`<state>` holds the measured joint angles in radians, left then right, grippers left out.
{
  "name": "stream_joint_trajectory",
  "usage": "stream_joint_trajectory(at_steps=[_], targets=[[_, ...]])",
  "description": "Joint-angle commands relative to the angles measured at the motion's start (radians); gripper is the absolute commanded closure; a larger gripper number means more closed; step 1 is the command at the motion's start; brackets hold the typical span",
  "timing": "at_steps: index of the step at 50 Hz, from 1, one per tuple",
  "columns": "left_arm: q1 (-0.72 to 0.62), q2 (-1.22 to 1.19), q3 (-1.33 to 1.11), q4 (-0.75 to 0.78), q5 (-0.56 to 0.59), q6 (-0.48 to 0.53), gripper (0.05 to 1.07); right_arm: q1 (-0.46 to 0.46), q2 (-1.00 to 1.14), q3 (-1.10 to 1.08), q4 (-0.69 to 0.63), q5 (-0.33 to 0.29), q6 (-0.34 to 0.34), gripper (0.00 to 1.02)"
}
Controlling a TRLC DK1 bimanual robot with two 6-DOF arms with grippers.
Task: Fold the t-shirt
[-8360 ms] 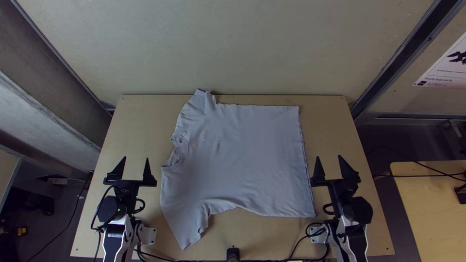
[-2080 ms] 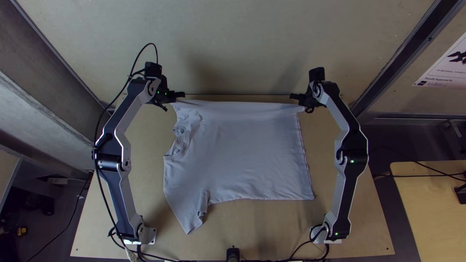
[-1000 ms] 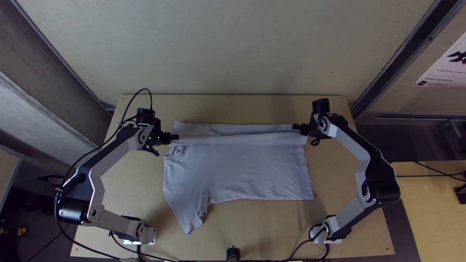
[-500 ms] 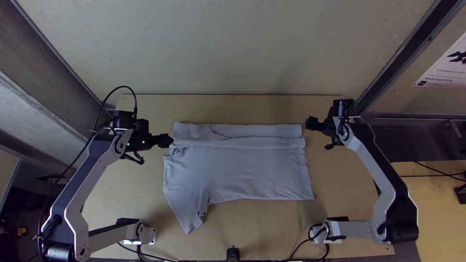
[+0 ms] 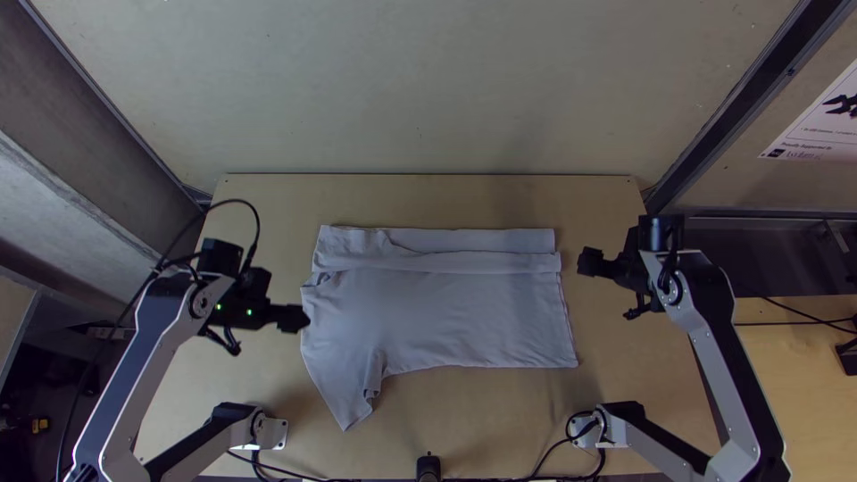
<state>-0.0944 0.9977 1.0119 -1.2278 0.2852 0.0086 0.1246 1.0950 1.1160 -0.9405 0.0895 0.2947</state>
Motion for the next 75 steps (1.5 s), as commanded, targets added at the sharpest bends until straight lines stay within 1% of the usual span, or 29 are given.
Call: stream_joint_trajectory(at_steps=[1,5,9,12,17,22,26,29,32,39,46,57,65,66,69,71,73,75], targets=[[-0.053,-0.064,-0.081,-0.056,-0.004,-0.007,0.09,0.047,-0.049,-0.038,-0.034,-0.022,0.006,0.03],[-0.107,-0.094,-0.151,-0.07,-0.003,-0.073,0.1,0.072,-0.067,-0.062,-0.06,-0.045,0.008,0.03],[-0.16,-0.116,-0.203,-0.075,-0.003,-0.157,0.09,0.096,-0.067,-0.076,-0.081,-0.051,0.012,0.03],[-0.212,-0.137,-0.231,-0.075,-0.003,-0.249,0.1,0.104,-0.066,-0.088,-0.089,-0.06,0.027,0.03],[-0.249,-0.16,-0.286,-0.064,-0.004,-0.354,0.09,0.107,-0.066,-0.097,-0.095,-0.063,0.035,0.03],[-0.26,-0.154,-0.319,-0.032,-0.001,-0.404,0.09,0.104,-0.064,-0.11,-0.1,-0.068,0.044,0.03],[-0.291,-0.153,-0.328,-0.007,0.009,-0.483,0.09,0.104,-0.064,-0.122,-0.101,-0.07,0.047,0.03],[-0.311,-0.145,-0.348,0.027,0.011,-0.496,0.09,0.106,-0.061,-0.128,-0.101,-0.07,0.052,0.03],[-0.344,-0.13,-0.365,0.062,0.011,-0.539,0.09,0.106,-0.053,-0.133,-0.101,-0.07,0.054,0.03],[-0.415,-0.085,-0.407,0.137,-0.001,-0.579,0.09,0.104,-0.041,-0.139,-0.101,-0.074,0.054,0.03],[-0.442,-0.045,-0.43,0.179,-0.037,-0.581,0.1,0.099,-0.021,-0.14,-0.101,-0.079,0.054,0.03],[-0.479,0.056,-0.435,0.246,-0.044,-0.596,0.1,0.096,0.009,-0.14,-0.092,-0.079,0.054,0.03],[-0.558,0.162,-0.423,0.284,-0.069,-0.608,0.11,0.095,0.031,-0.137,-0.087,-0.079,0.052,0.03],[-0.562,0.174,-0.423,0.286,-0.072,-0.608,0.13,0.095,0.032,-0.137,-0.087,-0.079,0.052,0.03],[-0.585,0.206,-0.423,0.287,-0.089,-0.607,0.21,0.092,0.039,-0.137,-0.086,-0.079,0.052,0.03],[-0.608,0.217,-0.414,0.289,-0.095,-0.602,0.3,0.086,0.043,-0.139,-0.086,-0.079,0.05,0.04],[-0.619,0.22,-0.404,0.292,-0.109,-0.599,0.43,0.083,0.049,-0.145,-0.086,-0.079,0.05,0.04],[-0.64,0.22,-0.398,0.292,-0.124,-0.596,0.63,0.076,0.054,-0.157,-0.086,-0.079,0.049,0.04]])
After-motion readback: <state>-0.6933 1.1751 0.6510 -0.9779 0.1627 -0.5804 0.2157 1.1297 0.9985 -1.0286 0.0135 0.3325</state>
